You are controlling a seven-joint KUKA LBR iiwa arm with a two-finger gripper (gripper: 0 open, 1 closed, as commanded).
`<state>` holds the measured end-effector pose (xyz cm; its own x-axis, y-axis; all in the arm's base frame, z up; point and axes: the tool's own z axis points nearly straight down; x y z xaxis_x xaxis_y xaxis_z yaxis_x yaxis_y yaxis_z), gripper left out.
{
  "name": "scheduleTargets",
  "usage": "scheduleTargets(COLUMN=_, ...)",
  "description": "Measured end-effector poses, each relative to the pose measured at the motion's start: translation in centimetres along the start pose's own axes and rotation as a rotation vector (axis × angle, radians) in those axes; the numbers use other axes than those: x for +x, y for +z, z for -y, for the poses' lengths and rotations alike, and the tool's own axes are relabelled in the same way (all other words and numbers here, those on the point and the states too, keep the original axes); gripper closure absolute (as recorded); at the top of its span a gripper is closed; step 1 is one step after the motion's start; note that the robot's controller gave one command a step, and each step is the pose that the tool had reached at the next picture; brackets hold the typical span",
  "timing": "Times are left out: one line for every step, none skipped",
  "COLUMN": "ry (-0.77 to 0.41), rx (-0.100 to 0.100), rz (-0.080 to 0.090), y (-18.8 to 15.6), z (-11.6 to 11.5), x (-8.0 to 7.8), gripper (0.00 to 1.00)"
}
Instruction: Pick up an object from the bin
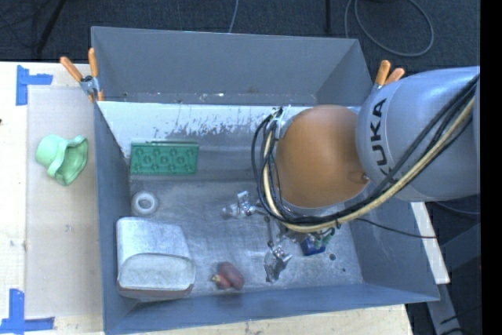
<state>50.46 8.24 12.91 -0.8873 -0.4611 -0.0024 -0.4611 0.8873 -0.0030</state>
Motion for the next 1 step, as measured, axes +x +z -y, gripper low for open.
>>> scheduleTargets(ry=-0.459, rx=-0.006, rz=0.001, y=-1.97, z=-9.34, x=-1.48, gripper=0.0)
